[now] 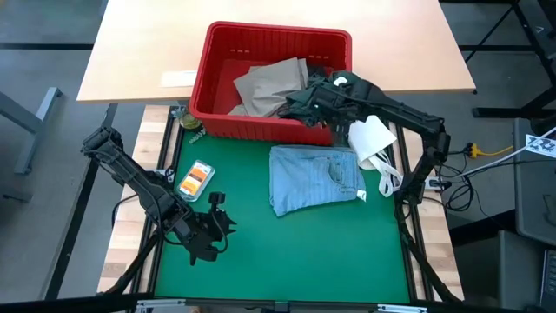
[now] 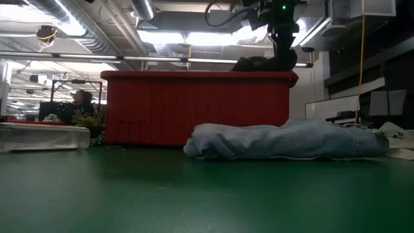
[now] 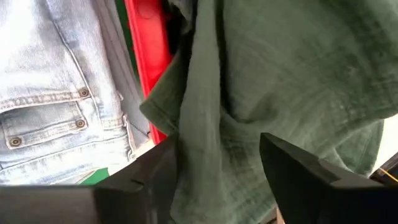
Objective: Fold Laundry from Bin
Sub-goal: Fold the green polo shirt
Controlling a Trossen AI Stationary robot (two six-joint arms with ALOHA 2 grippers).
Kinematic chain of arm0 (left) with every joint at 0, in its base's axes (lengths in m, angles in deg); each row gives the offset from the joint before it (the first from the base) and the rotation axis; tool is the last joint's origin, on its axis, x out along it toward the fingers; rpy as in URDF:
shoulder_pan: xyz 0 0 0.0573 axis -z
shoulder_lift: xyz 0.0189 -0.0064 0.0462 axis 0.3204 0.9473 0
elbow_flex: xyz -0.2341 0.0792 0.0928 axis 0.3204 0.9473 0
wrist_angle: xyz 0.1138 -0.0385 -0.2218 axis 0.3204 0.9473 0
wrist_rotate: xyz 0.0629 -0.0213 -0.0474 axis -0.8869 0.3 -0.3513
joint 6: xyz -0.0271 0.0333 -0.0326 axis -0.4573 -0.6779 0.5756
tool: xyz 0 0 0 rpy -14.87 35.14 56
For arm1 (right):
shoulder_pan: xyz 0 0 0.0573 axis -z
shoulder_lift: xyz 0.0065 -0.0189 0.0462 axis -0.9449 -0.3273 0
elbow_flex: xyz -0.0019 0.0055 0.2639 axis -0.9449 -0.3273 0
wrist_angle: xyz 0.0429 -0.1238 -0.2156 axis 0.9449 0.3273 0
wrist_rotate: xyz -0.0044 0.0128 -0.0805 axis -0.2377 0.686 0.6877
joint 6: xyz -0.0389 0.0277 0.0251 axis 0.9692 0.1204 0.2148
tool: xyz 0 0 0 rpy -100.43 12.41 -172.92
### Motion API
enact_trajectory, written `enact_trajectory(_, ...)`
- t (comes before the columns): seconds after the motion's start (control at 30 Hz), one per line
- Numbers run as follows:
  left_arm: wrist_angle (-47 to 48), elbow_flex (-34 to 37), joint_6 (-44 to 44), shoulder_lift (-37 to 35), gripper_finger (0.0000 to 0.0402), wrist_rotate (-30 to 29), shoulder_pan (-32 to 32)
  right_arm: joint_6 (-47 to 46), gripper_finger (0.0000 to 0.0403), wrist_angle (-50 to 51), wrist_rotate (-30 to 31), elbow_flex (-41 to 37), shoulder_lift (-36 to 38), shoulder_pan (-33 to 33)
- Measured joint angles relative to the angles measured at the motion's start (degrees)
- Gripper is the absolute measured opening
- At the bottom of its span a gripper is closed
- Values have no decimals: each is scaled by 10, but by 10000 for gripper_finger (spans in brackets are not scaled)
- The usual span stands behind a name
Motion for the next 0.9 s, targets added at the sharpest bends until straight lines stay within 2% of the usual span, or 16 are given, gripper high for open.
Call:
enact_trajectory(0.1, -11, 0, 0, 0, 74, 0, 0, 0, 170, -1, -1, -18, 0, 0)
enact_trajectory(0.3, -17, 0, 0, 0, 74, -1, 0, 8, 38, -1, -4, -46, 0, 0)
enact_trajectory(0.37, -17, 0, 0, 0, 74, -1, 0, 20, 11, -2, 1, -44, 0, -1)
enact_trajectory(0.5, -17, 0, -1, 0, 74, -1, 0, 14, 24, -8, 11, -13, -1, -1)
enact_trajectory(0.6, -17, 0, -1, 0, 74, -1, 0, 13, 13, -17, 11, 32, -1, -6)
enact_trajectory(0.9, -17, 0, -1, 0, 74, -13, 0, 23, 5, -143, 15, 248, 0, -82)
